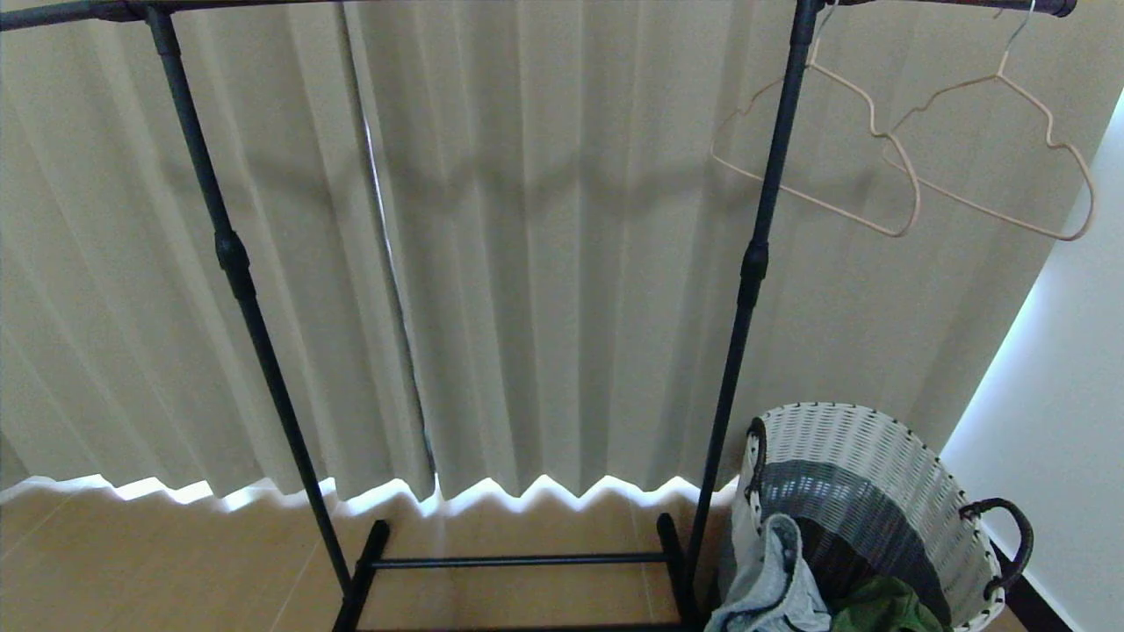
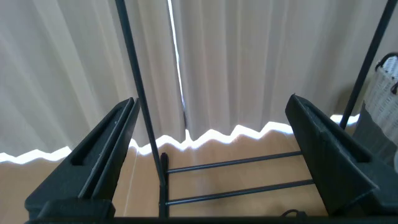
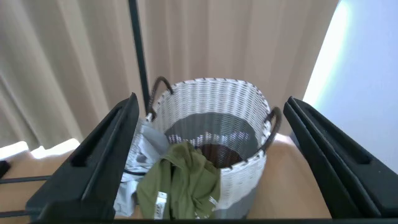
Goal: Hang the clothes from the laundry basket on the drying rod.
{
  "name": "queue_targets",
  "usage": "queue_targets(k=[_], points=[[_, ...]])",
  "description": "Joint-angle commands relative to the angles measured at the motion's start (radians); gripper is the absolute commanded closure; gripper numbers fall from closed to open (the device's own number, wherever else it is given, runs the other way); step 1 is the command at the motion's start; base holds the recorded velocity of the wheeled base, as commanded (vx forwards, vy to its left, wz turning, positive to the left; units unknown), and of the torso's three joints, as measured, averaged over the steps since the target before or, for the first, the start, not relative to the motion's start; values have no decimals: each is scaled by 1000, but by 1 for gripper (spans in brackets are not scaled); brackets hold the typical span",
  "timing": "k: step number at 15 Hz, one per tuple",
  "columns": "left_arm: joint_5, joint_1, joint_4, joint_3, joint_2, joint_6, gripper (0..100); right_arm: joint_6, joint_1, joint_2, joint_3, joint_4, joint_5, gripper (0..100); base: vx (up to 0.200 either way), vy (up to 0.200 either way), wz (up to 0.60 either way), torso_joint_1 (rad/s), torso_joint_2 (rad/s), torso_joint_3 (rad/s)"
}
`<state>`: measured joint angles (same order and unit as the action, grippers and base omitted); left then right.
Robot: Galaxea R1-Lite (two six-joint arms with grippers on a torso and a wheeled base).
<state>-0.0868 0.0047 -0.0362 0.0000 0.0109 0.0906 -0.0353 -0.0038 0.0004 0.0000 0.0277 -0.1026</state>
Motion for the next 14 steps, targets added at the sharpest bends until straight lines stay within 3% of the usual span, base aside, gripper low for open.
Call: queue_targets(k=[1, 4, 9, 14], points=[[-1, 1, -1, 0, 1, 0, 0, 0, 2, 0, 0, 0, 0, 0, 0, 0, 0, 0, 0, 0], [-1, 1, -1, 0, 1, -2, 0, -1, 1, 0, 0, 0, 0, 0, 0, 0, 0, 0, 0, 0], [-1, 1, -1, 0, 1, -2, 0, -6, 2, 0, 0, 0, -5, 0, 200, 0, 0, 2, 3, -1], [4, 1, -1, 0, 1, -3, 0, 2, 2, 0, 0, 3, -2, 0, 0, 0, 0, 0, 0, 0]])
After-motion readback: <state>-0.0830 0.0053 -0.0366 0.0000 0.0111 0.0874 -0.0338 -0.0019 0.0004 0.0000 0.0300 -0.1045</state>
